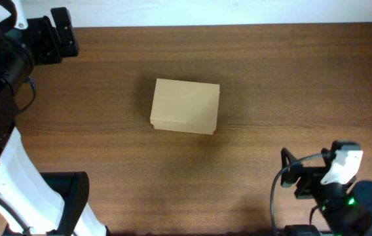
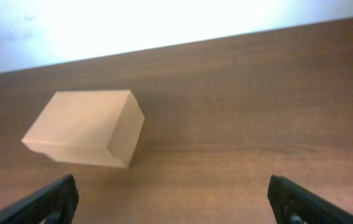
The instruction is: Pack container
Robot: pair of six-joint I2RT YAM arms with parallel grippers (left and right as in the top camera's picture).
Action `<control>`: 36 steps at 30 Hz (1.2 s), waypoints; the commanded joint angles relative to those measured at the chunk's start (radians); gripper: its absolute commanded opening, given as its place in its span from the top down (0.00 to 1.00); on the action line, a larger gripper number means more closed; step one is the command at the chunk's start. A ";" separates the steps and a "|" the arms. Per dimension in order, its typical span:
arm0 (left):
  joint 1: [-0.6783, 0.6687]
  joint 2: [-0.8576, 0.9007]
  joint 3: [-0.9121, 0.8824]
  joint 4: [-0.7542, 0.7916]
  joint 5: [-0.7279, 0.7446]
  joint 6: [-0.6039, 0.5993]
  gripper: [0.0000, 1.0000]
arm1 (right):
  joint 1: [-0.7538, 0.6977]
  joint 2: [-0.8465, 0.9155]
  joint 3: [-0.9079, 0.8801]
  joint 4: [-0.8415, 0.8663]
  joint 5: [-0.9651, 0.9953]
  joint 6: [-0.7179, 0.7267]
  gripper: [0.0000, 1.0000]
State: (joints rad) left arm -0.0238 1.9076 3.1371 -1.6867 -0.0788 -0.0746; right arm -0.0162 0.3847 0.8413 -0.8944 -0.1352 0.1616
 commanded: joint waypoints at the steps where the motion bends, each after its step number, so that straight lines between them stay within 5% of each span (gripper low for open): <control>1: 0.005 0.007 -0.004 0.000 0.007 0.000 0.00 | 0.004 -0.100 -0.158 0.070 0.016 0.008 0.01; 19: 0.005 0.007 -0.004 0.000 0.007 0.000 0.00 | 0.004 -0.244 -0.632 0.860 0.013 0.008 0.01; 25: 0.005 0.007 -0.004 0.000 0.007 0.000 0.00 | 0.004 -0.388 -0.733 0.895 0.017 0.008 0.01; 36: 0.005 0.007 -0.004 0.000 0.007 0.000 0.00 | 0.003 -0.382 -0.762 0.906 0.016 0.008 0.01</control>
State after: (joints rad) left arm -0.0238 1.9076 3.1371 -1.6867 -0.0788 -0.0746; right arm -0.0162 0.0158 0.1116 0.0093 -0.1310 0.1616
